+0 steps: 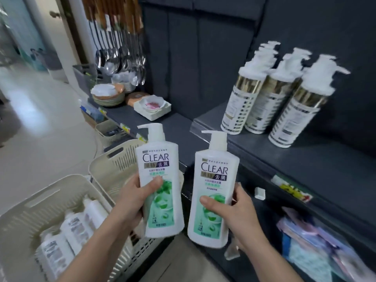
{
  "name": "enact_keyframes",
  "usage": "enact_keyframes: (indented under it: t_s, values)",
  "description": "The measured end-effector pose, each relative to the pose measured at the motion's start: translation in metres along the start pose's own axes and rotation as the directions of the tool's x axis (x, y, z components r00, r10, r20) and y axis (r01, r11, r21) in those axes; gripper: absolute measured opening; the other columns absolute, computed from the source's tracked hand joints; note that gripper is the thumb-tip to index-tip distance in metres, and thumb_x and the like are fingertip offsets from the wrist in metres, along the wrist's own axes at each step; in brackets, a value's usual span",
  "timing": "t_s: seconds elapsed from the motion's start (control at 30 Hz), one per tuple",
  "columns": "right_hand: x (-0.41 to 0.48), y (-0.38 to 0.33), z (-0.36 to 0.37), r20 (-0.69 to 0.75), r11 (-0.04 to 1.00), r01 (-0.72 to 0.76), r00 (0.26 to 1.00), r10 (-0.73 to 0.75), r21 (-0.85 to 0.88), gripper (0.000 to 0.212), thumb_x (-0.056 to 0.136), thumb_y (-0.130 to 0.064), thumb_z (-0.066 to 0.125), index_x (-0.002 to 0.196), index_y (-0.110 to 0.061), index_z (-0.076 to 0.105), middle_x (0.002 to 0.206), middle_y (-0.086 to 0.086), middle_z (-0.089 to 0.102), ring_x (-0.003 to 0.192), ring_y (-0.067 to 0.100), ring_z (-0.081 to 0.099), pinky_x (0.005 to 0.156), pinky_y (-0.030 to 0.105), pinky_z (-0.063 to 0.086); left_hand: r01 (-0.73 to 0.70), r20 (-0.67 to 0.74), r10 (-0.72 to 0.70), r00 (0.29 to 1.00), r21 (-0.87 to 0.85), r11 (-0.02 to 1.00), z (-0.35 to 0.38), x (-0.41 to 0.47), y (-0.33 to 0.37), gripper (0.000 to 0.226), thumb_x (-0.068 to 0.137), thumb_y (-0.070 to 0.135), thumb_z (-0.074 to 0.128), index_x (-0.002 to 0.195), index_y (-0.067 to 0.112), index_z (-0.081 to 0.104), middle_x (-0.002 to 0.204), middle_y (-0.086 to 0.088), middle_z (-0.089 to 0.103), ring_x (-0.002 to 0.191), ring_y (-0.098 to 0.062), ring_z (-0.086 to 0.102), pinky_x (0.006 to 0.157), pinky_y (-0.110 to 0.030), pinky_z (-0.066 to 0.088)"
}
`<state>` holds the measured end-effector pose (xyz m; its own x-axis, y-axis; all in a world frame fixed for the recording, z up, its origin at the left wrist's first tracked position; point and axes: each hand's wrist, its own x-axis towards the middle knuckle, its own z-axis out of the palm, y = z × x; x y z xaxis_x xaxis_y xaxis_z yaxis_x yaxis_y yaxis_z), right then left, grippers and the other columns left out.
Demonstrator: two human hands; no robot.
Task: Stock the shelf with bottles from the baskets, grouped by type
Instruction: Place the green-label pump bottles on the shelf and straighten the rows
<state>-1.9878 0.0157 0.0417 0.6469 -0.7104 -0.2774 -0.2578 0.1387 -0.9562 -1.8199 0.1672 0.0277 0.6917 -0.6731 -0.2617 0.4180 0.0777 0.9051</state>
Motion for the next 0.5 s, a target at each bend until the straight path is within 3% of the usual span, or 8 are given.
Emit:
enact_keyframes:
  t_s: [0.1, 0.23, 0.5]
  values:
    - [-0.020, -0.008, -0.046, -0.084, 0.999, 0.034, 0.996, -0.035, -0.013, 0.056, 0.057, -0.016, 0.092, 0.105, -0.024, 0.064, 0.096, -0.006, 0.077, 0.087, 0.013, 0.074, 0.082, 0.041, 0.059, 0.001, 0.072, -0.003, 0.997, 0.030, 1.000, 0.048, -0.010, 0.002, 0.090, 0.024, 0.032, 0.096, 0.103, 0.010, 0.061, 0.098, -0.016, 0.074, 0.082, -0.031, 0.073, 0.063, -0.040, 0.061]
    - [-0.044, -0.020, -0.100, -0.183, 0.996, 0.083, 0.979, -0.085, -0.019, 0.055, 0.056, -0.016, 0.093, 0.103, -0.025, 0.064, 0.092, -0.010, 0.077, 0.086, 0.013, 0.074, 0.084, 0.044, 0.058, -0.028, 0.163, 0.018, 0.986, 0.060, 0.998, 0.109, -0.020, 0.004, 0.051, 0.056, 0.001, 0.083, 0.102, 0.010, 0.062, 0.096, -0.014, 0.075, 0.082, -0.028, 0.074, 0.065, -0.039, 0.061]
    - [-0.067, -0.044, -0.186, -0.359, 0.979, 0.203, 0.911, -0.202, -0.036, 0.051, 0.057, -0.012, 0.092, 0.098, -0.022, 0.064, 0.088, -0.012, 0.076, 0.081, 0.009, 0.073, 0.072, 0.032, 0.058, -0.162, 0.376, 0.129, 0.917, 0.057, 0.985, 0.220, -0.018, 0.013, 0.046, 0.059, 0.007, 0.074, 0.104, 0.012, 0.063, 0.099, -0.008, 0.076, 0.088, -0.025, 0.073, 0.066, -0.032, 0.059]
